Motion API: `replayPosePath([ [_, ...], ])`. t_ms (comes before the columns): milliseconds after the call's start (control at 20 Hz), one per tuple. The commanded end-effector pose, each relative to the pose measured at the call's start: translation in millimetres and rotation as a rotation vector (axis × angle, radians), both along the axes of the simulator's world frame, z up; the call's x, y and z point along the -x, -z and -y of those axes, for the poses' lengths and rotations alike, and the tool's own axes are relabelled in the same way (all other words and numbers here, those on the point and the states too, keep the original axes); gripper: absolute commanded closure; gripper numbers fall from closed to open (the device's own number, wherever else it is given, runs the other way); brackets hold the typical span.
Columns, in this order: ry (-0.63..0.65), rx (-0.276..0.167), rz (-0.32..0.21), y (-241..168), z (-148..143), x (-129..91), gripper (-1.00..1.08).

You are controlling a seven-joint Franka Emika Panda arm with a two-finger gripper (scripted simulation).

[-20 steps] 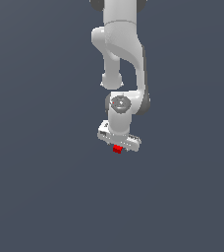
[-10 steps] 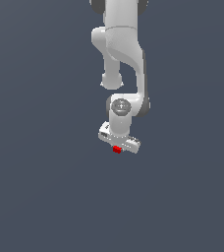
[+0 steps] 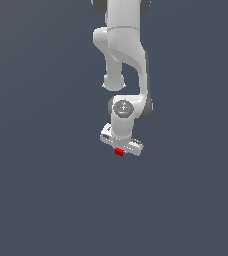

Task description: Pick up the red cube and move it to a goal position.

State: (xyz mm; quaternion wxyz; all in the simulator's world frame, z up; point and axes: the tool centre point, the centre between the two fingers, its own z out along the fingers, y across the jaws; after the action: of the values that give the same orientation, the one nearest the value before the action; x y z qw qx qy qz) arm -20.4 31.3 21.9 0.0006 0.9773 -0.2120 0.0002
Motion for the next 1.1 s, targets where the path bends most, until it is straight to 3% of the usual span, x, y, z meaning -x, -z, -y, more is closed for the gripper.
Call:
replayPosePath([
  [0,0.000,0.000,0.001,-3.0,-1.0,-2.1,1.08],
  [450,0.001,0.000,0.001,-36.8,-12.3,-24.7,1.08],
  [1050,0.002,0.000,0.000,-116.4,-39.3,-80.7,1.08],
])
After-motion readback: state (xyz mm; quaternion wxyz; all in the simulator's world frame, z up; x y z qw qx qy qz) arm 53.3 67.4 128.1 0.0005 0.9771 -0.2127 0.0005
